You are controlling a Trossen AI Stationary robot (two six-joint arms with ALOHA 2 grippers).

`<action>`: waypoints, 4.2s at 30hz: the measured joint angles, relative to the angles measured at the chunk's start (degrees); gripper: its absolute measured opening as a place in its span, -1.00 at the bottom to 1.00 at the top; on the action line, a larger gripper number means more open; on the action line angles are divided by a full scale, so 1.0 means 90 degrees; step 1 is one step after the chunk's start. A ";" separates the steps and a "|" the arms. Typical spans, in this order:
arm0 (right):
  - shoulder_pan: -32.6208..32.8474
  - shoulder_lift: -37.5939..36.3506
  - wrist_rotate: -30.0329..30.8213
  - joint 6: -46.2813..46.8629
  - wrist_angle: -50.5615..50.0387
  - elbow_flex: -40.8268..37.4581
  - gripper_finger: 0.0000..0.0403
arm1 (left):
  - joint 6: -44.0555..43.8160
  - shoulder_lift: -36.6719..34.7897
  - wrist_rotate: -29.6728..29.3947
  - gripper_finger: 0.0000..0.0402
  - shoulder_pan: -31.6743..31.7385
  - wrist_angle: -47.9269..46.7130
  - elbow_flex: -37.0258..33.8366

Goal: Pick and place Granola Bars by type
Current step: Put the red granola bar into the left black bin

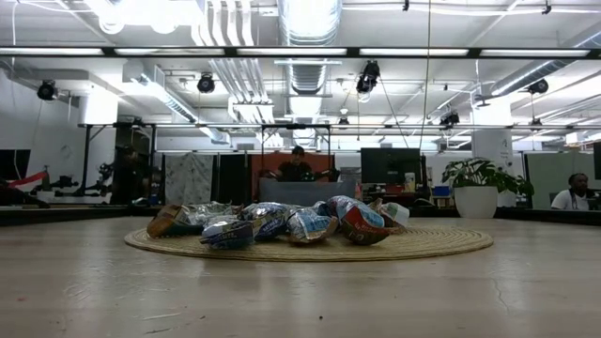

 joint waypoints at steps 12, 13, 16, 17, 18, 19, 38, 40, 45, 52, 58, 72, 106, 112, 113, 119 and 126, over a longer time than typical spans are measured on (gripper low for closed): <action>-0.0002 0.0000 0.0002 0.0033 -0.0002 -0.0002 -0.66 | 0.0759 -0.0067 0.0434 -0.89 -0.0125 0.0064 -0.0363; -0.0002 0.0000 0.0003 0.0036 -0.0002 -0.0002 -0.66 | 0.0772 -0.0067 0.0484 -0.89 -0.0125 0.0056 -0.0408; 0.0000 0.0000 0.0003 0.0041 -0.0002 -0.0002 -0.66 | 0.0574 -0.0067 0.0639 -0.89 -0.0123 0.0051 -0.0566; 0.0000 0.0000 0.0005 0.0038 -0.0002 -0.0002 -0.66 | 0.0480 -0.0067 0.0661 -0.89 -0.0119 0.0051 -0.0610; 0.0000 0.0000 0.0005 0.0038 -0.0002 -0.0002 -0.66 | 0.0412 -0.0067 0.0673 -0.89 -0.0114 0.0051 -0.0644; -0.0002 0.0000 0.0005 0.0043 -0.0002 -0.0002 -0.66 | 0.0349 -0.0067 0.0683 -0.89 -0.0109 0.0058 -0.0662; -0.0001 0.0000 0.0012 0.0050 0.0000 -0.0002 -0.66 | 0.0273 -0.0067 0.0767 -0.47 -0.0074 -0.0067 -0.0644; -0.0002 0.0000 0.0012 0.0050 0.0000 -0.0002 -0.66 | 0.0332 -0.0067 0.0768 -0.51 -0.0043 -0.0289 -0.0520; 0.0000 0.0000 0.0008 0.0050 0.0000 -0.0002 -0.66 | 0.0619 -0.0120 0.0621 -0.66 0.0168 -0.0946 -0.0064; -0.0002 0.0000 0.0002 0.0023 0.0000 -0.0002 -0.66 | 0.0610 -0.0408 -0.0693 -0.89 0.0928 -0.1131 0.0582; 0.0000 0.0000 0.0002 0.0007 -0.0005 -0.0002 -0.66 | -0.0128 -0.0912 -0.3118 -0.99 0.1821 -0.0954 0.1082; -0.0002 0.0134 0.0034 0.0031 -0.0049 0.0001 -0.64 | 0.1032 -0.3020 -0.6265 -1.00 0.2767 0.2085 0.0749; 0.0027 0.3308 0.0005 0.1137 -0.1625 0.2386 0.17 | 0.2686 -0.4320 -0.6256 -1.00 0.3758 0.3371 -0.0053; 0.0029 0.3841 0.0029 0.1898 -0.1810 0.2381 0.14 | 0.2677 -0.4330 -0.6256 -1.00 0.3758 0.3293 -0.0053; 0.0029 0.3922 0.0046 0.2067 -0.1818 0.2381 0.13 | 0.2662 -0.4330 -0.6256 -1.00 0.3758 0.3264 -0.0053; 0.0029 0.4465 0.0070 0.2869 -0.1926 0.2381 0.11 | 0.2640 -0.4321 -0.6256 -1.00 0.3758 0.3149 -0.0053; 0.0032 0.5048 0.0101 0.3545 -0.2504 0.2376 0.10 | 0.2622 -0.4317 -0.6256 -1.00 0.3758 0.3150 -0.0053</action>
